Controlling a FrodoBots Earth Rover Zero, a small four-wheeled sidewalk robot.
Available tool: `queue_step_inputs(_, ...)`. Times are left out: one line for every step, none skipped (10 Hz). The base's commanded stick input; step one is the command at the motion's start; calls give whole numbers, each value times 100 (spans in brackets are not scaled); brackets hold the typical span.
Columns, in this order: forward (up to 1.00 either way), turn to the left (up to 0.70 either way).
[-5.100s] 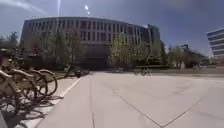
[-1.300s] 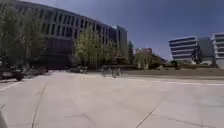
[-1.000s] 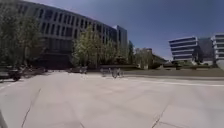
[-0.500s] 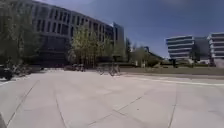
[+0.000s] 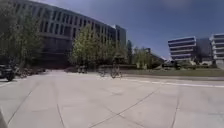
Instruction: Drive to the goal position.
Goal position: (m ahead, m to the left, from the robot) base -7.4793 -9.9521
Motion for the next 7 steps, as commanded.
queue_step_inputs(6, -1)
queue_step_inputs(6, -1)
queue_step_inputs(6, -1)
queue_step_inputs(6, -1)
queue_step_inputs(0, -1)
queue_step_inputs(-6, -9)
queue_step_inputs(-38, -27)
